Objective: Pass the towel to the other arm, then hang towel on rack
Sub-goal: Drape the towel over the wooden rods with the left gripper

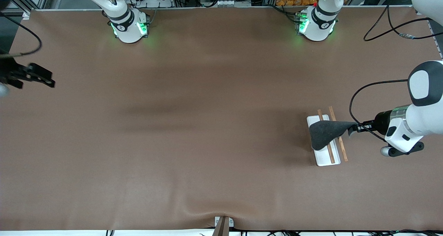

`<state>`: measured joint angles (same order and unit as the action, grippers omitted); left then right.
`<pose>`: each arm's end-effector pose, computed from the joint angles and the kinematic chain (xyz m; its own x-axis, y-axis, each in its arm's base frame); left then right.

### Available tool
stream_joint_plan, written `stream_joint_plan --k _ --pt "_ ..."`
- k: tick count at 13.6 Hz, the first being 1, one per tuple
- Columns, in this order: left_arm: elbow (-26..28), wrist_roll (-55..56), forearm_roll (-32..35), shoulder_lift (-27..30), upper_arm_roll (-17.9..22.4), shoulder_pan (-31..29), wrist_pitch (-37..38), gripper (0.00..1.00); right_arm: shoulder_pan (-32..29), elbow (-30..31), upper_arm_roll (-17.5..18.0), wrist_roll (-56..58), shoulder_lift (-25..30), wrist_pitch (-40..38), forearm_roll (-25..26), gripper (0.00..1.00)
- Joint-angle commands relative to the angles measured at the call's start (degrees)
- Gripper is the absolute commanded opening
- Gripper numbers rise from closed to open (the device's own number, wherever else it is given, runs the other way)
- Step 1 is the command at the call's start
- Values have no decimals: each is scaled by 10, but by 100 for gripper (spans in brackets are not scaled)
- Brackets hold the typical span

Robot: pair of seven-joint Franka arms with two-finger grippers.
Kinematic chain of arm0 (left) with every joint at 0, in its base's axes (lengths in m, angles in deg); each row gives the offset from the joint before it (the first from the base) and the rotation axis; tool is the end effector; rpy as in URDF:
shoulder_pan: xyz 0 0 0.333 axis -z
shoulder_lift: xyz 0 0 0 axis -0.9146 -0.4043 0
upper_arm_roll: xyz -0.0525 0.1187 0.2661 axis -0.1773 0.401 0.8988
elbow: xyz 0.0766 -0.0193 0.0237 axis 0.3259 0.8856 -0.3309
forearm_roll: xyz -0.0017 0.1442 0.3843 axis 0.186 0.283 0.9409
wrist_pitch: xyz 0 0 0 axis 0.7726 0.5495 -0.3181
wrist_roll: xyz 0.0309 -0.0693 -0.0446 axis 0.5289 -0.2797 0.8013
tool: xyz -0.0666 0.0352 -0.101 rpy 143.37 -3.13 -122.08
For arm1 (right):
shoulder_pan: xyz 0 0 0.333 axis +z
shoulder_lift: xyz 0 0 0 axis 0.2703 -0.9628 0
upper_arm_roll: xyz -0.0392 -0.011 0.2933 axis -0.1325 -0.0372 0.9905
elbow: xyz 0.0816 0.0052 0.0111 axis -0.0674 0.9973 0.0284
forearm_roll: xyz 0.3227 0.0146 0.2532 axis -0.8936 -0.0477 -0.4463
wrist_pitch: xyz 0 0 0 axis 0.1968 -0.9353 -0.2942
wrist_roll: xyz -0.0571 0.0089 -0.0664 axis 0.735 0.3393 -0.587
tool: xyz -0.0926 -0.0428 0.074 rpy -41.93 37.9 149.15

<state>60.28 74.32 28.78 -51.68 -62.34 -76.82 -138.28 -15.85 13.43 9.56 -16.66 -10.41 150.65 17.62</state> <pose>0.6765 -0.0183 0.3869 0.9704 0.1630 -0.1784 0.1873 -0.9738 0.1287 0.5753 -0.0255 0.5982 0.9992 0.0020 -0.0392 0.0022 -1.0000 0.0043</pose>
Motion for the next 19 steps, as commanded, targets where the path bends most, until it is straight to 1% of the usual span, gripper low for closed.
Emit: stream_joint_plan --k 1,6,12,13,14,18,19 --pt "-6 -22 25 4 -5 -13 8 0 -23 39 16 -37 41 -2 -12 100" --pt "-7 -89 40 -5 -5 -45 2 0 -26 33 25 -93 43 -30 -16 100" --pt "-6 -103 40 -22 -5 -59 0 0 -27 12 24 -80 42 -37 -13 100" --pt "-6 -103 40 -26 -5 -60 0 0 -27 12 24 -80 43 -53 -14 100" --pt "-5 -103 41 -33 -4 -66 -6 0 -26 12 24 -65 43 -67 -14 100" --pt "-6 -103 42 -39 -4 -73 -8 0 -29 10 22 -10 43 -67 -14 100" --pt "-5 -103 41 -39 -4 -74 -8 0 -31 9 21 20 41 -66 -14 100"
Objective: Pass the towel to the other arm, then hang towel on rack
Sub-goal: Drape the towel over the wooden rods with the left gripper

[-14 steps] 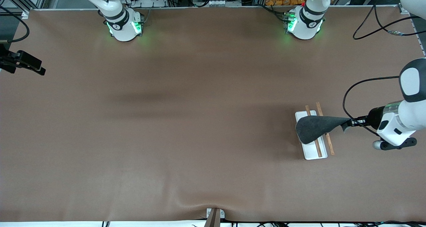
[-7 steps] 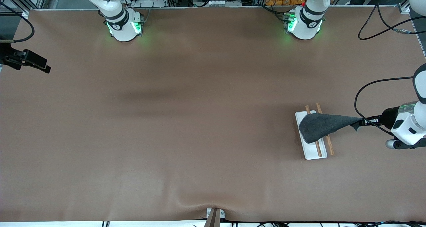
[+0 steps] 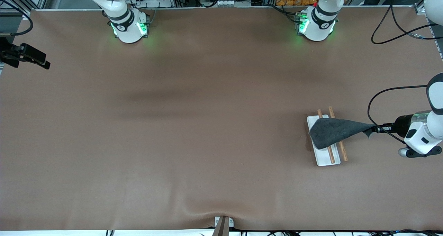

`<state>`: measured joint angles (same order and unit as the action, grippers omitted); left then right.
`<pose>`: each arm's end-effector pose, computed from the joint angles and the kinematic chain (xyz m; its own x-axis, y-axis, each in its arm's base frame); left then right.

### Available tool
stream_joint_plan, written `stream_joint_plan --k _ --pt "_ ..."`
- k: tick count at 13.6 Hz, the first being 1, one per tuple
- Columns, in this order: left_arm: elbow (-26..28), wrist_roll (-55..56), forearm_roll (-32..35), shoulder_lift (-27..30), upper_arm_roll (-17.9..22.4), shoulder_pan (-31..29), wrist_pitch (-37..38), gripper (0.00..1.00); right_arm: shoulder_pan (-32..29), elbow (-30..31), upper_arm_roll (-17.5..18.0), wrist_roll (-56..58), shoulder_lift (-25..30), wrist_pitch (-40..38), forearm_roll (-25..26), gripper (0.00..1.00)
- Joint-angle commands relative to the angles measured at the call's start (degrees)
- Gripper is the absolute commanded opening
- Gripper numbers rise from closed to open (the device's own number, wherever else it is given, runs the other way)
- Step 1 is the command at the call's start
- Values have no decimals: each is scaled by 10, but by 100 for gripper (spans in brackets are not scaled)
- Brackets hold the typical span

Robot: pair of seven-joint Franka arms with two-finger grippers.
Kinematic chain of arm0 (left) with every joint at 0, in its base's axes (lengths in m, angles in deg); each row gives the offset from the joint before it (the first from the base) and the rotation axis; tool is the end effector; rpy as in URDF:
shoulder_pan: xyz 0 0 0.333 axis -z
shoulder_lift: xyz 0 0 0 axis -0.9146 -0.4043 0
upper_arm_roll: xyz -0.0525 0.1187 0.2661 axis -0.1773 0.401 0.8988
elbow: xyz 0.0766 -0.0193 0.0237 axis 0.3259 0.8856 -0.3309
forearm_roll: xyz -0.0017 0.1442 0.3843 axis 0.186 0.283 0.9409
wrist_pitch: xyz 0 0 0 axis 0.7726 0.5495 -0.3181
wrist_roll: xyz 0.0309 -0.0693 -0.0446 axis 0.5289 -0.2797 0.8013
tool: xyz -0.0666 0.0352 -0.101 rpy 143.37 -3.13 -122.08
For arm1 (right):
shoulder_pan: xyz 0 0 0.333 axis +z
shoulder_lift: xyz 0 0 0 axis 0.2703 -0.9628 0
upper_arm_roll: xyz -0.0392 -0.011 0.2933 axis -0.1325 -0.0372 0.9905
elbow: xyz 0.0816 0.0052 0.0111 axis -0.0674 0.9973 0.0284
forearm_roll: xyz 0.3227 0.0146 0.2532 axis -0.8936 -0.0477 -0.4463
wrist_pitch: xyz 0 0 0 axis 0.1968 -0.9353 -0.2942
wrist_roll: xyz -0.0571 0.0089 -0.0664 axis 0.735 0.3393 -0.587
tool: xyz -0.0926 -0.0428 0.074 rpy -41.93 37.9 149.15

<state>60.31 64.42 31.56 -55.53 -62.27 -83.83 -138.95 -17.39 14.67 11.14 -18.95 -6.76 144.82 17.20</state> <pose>0.6765 0.0713 0.3419 0.9729 0.1056 -0.2055 0.1328 -0.9834 0.1233 0.5441 -0.0233 0.6156 0.9945 -0.0361 -0.0985 -0.0366 -0.9993 -0.0039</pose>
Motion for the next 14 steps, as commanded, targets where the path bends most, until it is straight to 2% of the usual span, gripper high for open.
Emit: stream_joint_plan --k 1,2,4,5,6,14 --pt "-5 -4 13 -2 -5 -6 -2 2 -16 -5 5 46 3 -4 -8 100" --pt "-4 -5 13 -3 -5 -6 -2 10 -16 -5 5 45 3 2 -5 100" --pt "-3 -4 13 -3 -5 -13 -2 40 -30 -6 0 49 3 10 -11 100" --pt "-3 -4 13 -3 -5 -15 -2 79 -33 -7 0 52 3 18 -15 100" --pt "-4 -5 13 -1 -5 -18 -1 100 -33 -8 0 51 2 24 -16 100" --pt "-8 -41 13 43 -6 -27 11 100 -40 -13 -1 51 2 37 -19 100"
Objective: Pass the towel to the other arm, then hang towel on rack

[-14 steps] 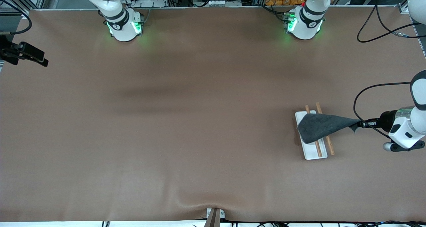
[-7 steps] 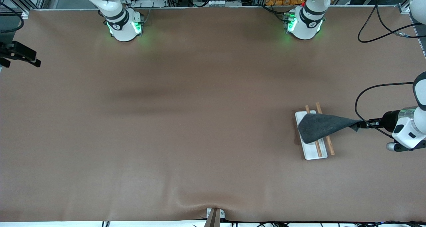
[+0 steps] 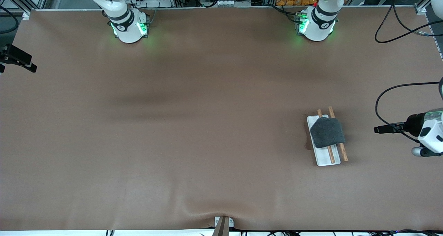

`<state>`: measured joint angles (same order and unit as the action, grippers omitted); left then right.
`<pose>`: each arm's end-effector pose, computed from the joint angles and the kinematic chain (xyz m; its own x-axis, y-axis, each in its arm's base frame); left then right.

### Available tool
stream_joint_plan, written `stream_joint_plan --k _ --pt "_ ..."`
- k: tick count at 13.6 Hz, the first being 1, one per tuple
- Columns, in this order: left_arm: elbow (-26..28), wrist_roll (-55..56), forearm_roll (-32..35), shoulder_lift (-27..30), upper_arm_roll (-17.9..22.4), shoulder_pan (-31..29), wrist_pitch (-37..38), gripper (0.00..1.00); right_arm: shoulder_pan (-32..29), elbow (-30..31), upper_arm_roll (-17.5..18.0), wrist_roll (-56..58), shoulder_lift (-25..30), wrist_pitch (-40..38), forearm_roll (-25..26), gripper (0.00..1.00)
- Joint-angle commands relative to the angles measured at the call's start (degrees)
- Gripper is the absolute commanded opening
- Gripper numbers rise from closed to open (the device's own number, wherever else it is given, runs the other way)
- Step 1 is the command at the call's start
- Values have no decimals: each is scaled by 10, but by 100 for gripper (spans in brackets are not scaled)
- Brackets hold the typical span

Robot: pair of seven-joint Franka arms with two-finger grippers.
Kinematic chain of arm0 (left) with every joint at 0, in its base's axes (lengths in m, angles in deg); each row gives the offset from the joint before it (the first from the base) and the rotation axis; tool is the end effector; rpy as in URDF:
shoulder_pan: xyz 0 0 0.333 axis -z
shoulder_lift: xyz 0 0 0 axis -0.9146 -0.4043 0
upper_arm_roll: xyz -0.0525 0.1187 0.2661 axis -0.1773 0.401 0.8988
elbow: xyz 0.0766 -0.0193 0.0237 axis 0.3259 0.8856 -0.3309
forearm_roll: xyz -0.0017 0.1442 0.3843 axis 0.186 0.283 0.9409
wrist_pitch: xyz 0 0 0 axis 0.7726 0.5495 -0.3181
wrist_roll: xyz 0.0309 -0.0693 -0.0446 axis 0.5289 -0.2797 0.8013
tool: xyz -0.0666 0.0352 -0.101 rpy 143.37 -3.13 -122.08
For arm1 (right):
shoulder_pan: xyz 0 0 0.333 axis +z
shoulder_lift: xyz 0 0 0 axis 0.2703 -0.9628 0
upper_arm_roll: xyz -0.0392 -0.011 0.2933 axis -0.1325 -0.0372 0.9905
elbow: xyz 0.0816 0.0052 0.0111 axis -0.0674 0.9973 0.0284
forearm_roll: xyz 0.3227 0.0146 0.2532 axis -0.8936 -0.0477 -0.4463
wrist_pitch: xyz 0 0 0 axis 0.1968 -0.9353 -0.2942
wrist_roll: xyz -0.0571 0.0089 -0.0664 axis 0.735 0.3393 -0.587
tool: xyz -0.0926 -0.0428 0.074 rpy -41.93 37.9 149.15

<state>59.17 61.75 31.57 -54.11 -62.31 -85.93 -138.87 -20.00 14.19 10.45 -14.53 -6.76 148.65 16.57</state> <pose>0.6766 0.0970 0.3677 0.9825 0.0988 -0.1577 0.1194 -0.9847 0.1271 0.5508 -0.0541 0.6249 0.9996 -0.0156 -0.0222 -0.0159 -0.9997 -0.0163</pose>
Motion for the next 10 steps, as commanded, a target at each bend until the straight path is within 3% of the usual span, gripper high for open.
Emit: stream_joint_plan --k 1,7,10 --pt "3 -14 13 42 -7 -6 11 100 -14 -8 6 6 2 -1 -17 100" --pt "-26 -135 13 93 -7 -4 11 100 -14 -9 4 6 1 -1 -21 100" --pt "-32 -125 14 125 -14 0 14 100 -14 -11 4 6 0 -1 -22 100"
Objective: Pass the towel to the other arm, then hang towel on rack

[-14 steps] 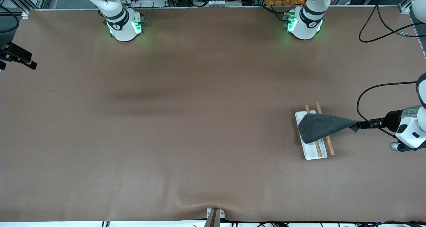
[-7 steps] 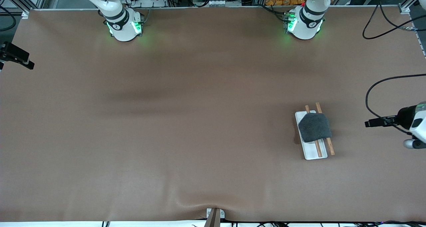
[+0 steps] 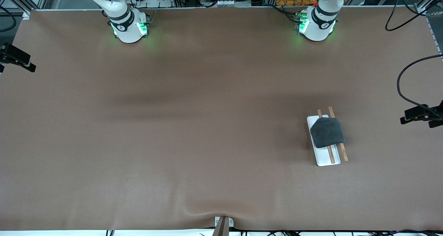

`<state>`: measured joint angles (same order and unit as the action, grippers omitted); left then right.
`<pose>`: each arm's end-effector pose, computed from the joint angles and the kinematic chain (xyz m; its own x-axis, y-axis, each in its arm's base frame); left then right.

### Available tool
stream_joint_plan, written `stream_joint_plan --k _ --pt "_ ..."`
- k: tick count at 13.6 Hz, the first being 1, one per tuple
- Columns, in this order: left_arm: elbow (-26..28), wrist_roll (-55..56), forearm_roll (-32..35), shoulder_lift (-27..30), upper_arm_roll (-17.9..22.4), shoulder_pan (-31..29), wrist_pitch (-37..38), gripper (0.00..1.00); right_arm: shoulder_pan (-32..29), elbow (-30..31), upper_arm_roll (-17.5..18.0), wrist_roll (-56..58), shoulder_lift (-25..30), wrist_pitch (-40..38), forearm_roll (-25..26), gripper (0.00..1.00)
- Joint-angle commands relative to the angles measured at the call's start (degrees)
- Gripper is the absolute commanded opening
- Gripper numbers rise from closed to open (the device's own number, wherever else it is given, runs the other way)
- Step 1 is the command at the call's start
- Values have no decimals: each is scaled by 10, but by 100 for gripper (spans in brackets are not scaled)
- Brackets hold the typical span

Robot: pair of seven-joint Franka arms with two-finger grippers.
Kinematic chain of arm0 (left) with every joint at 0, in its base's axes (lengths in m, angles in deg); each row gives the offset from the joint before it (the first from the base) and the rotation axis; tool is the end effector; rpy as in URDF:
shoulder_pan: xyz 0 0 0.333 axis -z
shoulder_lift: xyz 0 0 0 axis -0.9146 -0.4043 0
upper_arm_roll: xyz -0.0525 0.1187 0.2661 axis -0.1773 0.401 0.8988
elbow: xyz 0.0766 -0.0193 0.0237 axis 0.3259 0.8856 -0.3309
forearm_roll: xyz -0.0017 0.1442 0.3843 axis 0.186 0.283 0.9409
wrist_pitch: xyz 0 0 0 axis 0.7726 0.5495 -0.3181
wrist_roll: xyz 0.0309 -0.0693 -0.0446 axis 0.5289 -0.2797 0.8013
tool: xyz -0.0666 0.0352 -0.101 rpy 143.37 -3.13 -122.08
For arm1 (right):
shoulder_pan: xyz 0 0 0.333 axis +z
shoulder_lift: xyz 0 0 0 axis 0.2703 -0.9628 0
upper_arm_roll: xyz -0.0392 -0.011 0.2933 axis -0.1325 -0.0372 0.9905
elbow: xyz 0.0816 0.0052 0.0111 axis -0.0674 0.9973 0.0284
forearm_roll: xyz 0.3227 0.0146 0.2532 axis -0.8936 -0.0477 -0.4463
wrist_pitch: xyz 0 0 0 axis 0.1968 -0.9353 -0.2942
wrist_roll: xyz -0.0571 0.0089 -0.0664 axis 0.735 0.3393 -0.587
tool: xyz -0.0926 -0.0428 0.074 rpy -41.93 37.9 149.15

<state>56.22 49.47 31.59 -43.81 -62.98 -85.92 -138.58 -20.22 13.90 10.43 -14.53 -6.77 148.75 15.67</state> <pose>0.6652 0.0867 0.5127 0.9897 -0.1182 0.0805 -0.1241 -0.9896 0.0722 0.5510 -0.0543 0.6274 0.9997 -0.0179 -0.0142 -0.0184 -0.9993 -0.0313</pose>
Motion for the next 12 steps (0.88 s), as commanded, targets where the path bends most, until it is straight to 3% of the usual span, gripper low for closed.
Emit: stream_joint_plan --k 1,6,12 --pt "-2 21 14 36 -7 2 12 100 -12 -8 4 6 0 -1 -13 100" --pt "-2 136 58 79 -18 28 74 100 -13 -10 4 6 -1 -1 -13 100" --pt "4 165 54 110 -30 28 117 100 -12 -12 4 6 -1 -1 -13 100"
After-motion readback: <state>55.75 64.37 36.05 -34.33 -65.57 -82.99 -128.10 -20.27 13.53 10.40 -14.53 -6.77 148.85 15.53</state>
